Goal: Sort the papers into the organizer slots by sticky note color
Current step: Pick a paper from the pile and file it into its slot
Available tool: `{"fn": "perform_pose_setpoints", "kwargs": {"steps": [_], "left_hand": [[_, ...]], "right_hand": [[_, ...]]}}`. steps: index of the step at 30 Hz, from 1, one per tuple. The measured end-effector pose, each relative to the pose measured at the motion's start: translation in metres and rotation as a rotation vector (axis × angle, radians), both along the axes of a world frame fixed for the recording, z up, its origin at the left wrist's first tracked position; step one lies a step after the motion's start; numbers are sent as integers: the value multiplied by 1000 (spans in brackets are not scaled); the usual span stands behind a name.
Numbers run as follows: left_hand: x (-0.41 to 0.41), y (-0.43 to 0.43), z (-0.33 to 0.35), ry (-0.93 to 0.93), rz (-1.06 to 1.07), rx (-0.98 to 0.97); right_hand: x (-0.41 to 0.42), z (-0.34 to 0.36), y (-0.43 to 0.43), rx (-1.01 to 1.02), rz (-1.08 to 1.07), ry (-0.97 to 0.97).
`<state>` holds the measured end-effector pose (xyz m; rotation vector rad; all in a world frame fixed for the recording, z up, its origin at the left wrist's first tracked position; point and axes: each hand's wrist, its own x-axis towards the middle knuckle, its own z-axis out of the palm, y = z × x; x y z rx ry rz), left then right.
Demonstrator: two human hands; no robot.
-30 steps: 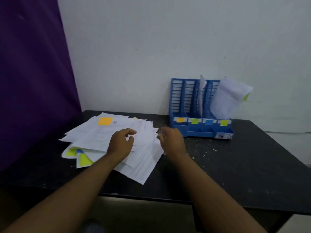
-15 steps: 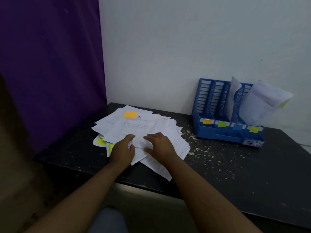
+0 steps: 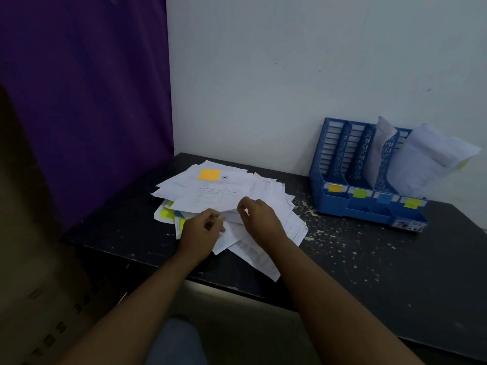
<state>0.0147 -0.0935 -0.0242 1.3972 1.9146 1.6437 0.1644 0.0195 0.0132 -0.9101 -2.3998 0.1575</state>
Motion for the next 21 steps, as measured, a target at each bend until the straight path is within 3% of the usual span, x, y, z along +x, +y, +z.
{"fn": "perform_pose_setpoints", "kwargs": {"steps": [5, 10, 13, 18, 21], "left_hand": [[-3, -5, 15, -467, -83, -119], [-19, 2, 20, -782, -73, -150], [-25, 5, 22, -886, -97, -164], [-28, 2, 18, -804, -179, -159], [-29, 0, 13, -485, -138, -291]], "right_hand": [[25, 6, 3, -116, 37, 48], [54, -1, 7, -183, -7, 283], [70, -3, 9, -257, -12, 303], [101, -6, 13, -500, -54, 236], [109, -6, 14, -694, -91, 310]]}}
